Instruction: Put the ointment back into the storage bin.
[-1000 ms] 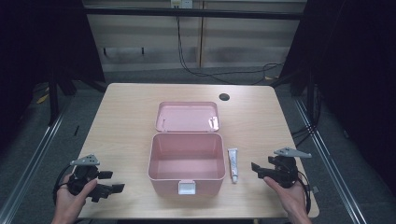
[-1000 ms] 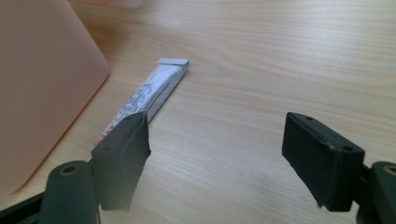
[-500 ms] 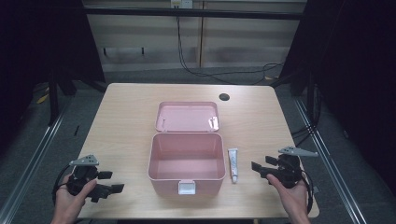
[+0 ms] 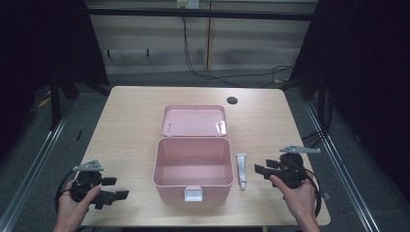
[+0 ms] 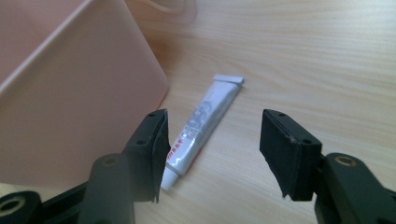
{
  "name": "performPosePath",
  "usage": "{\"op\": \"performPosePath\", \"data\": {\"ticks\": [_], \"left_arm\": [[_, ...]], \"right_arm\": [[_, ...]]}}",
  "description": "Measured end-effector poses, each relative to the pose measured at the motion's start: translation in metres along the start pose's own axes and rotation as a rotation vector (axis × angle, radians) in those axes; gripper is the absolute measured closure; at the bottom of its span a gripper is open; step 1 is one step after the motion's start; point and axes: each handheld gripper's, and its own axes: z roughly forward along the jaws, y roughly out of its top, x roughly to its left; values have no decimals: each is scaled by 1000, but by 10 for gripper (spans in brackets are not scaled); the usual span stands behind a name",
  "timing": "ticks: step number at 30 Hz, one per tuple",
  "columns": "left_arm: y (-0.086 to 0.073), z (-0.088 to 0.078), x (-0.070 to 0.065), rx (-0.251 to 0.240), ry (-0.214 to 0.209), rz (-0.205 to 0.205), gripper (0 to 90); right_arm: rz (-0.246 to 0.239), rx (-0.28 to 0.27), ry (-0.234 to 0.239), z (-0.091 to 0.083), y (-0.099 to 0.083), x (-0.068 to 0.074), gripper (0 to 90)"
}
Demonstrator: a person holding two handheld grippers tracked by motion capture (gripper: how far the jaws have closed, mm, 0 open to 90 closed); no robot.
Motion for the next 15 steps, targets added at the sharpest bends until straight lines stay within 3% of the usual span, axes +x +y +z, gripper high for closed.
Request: {"op": "performPosePath", "data": {"ticks": [5,7,9,15], "left_arm": [[0,1,0,-1,-4,-1,185],[0,0,0,-3,-5,-2,185],[0,0,1,-1,-4,1,186],[0,0,0,-2,-6,-2,185]], "right_arm": [[-37,27,-3,3,15,6,486],[-18,65,-2,5,24,6,501],[-45,105,-31,6,31,6,491],[-79,202,20,11,48,7,443]]}}
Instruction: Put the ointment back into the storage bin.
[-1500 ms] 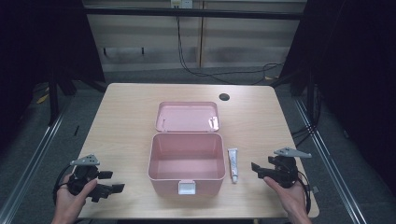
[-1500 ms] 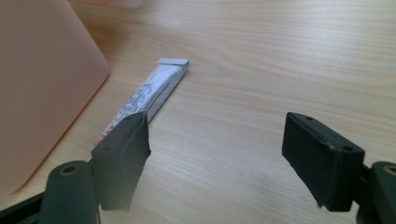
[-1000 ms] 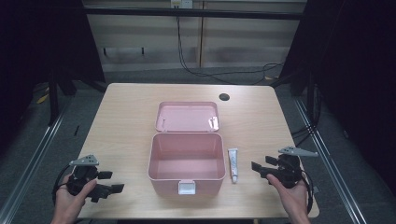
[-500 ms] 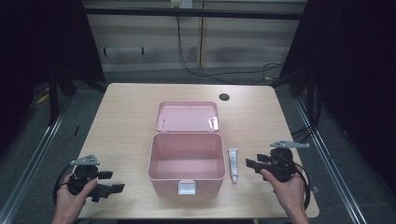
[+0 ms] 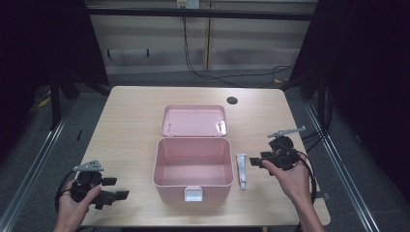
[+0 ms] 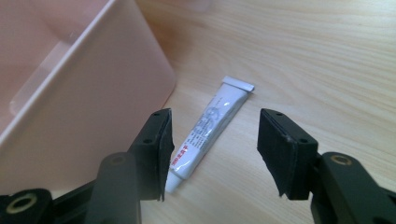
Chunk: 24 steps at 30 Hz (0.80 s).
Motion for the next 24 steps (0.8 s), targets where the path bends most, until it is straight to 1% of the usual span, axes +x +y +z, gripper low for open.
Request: {"op": "performPosePath", "data": {"ticks": [3,7,10,12,14,16,17,20,24], "left_arm": [[0,0,0,3,0,-2,185],[0,1,0,4,-1,-4,185],[0,1,1,4,-1,-6,186],[0,1,0,4,0,-5,185],[0,1,1,5,0,-6,185],[0,1,1,5,0,-6,185],[0,1,1,4,0,-6,185],[0,1,1,3,-2,-7,186],[0,1,1,3,-2,-6,186]], "right_arm": [[-4,38,20,1,7,1,426],[-2,94,30,5,11,2,437],[-18,138,20,10,11,3,444],[-15,162,6,13,12,5,459],[-10,183,11,16,13,5,467],[-6,222,0,20,14,6,484],[-3,230,0,22,14,7,494],[-6,269,4,30,15,10,513],[-15,321,-2,40,15,14,522]]}}
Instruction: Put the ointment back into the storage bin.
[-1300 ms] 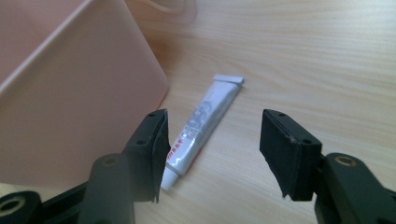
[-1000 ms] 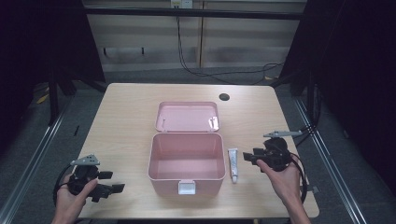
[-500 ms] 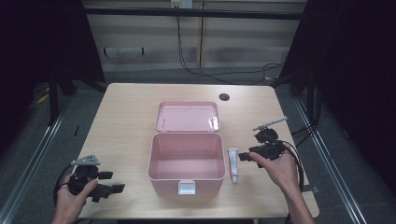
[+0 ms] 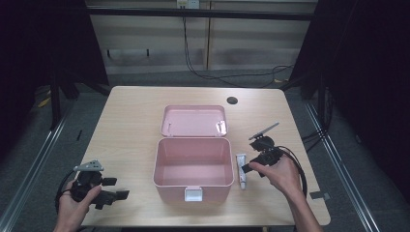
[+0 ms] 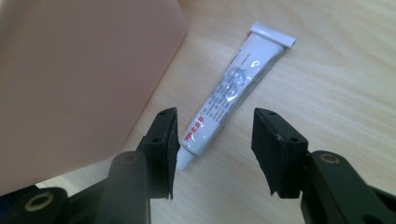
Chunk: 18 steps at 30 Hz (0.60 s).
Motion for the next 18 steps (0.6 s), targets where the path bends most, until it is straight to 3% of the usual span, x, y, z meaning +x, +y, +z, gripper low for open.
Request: {"op": "performPosePath", "data": {"ticks": [3,10,18], "left_arm": [[0,0,0,0,0,0,186],[0,-1,0,2,3,3,185],[0,-1,0,4,1,4,185]], "right_arm": [[-17,22,-12,6,3,2,538],[34,85,-35,16,11,3,560],[52,146,-52,28,19,5,591]]}}
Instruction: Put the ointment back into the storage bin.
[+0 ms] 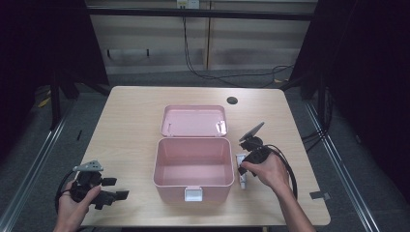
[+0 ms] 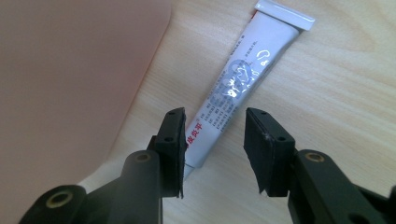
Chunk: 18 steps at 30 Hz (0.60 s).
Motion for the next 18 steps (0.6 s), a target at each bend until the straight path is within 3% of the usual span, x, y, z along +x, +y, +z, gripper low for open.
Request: {"op": "performPosePath", "data": {"ticks": [11,18], "left_arm": [[0,0,0,1,0,0,185],[0,0,0,2,-2,1,186]], "right_arm": [[63,44,-9,10,8,1,578],[68,62,-31,17,11,3,579]]}}
